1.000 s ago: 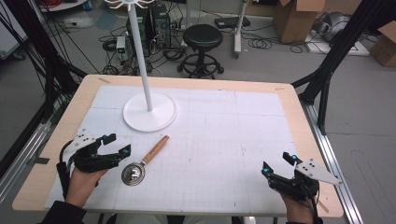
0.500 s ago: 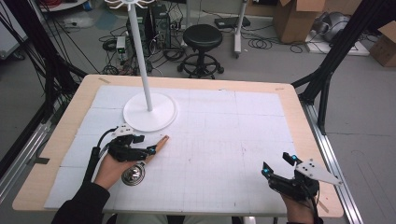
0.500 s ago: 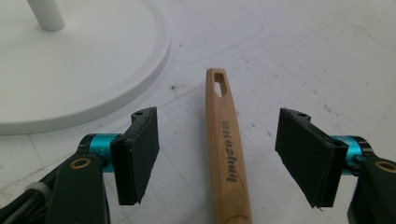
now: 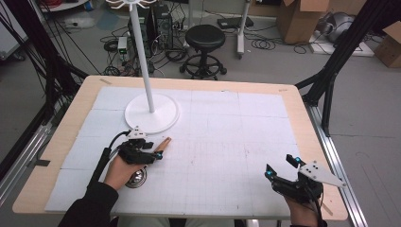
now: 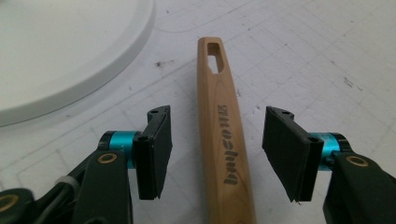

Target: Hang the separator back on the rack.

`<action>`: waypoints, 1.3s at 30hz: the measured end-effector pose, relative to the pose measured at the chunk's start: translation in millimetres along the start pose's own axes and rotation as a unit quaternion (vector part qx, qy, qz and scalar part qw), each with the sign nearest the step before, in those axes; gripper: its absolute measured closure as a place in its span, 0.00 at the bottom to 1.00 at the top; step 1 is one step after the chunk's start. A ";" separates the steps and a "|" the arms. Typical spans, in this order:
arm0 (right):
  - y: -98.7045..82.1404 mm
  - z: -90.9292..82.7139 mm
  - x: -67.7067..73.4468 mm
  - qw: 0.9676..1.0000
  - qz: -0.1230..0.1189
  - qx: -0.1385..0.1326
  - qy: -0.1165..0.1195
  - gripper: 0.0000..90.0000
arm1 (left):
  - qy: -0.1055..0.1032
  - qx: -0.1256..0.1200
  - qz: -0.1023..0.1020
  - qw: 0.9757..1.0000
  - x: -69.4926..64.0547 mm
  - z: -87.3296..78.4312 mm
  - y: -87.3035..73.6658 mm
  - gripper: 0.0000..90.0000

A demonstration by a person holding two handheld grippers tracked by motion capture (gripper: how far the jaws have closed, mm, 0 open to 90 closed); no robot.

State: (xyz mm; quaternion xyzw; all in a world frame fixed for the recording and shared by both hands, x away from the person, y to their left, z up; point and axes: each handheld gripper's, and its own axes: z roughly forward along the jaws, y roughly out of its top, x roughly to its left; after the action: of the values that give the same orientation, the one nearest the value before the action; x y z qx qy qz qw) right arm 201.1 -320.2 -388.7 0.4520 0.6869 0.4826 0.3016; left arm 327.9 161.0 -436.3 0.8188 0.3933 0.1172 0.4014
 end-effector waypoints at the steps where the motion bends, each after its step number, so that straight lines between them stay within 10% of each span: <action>1: 0.0 0.0 0.0 1.000 0.000 0.000 0.000 0.21 | 0.000 0.000 0.000 1.000 0.0 0.0 0.0 0.48; 39: -1.4 -0.2 -2.2 1.000 0.001 0.003 -0.004 0.21 | 0.042 0.033 0.043 0.998 -12.6 16.9 9.7 0.70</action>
State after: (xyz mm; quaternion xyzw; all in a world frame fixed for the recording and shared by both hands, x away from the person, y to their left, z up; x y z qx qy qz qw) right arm 201.4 -322.4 -390.0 0.4554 0.6865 0.4795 0.3023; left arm 333.4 138.6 -438.4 0.8422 0.3779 0.1561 0.3515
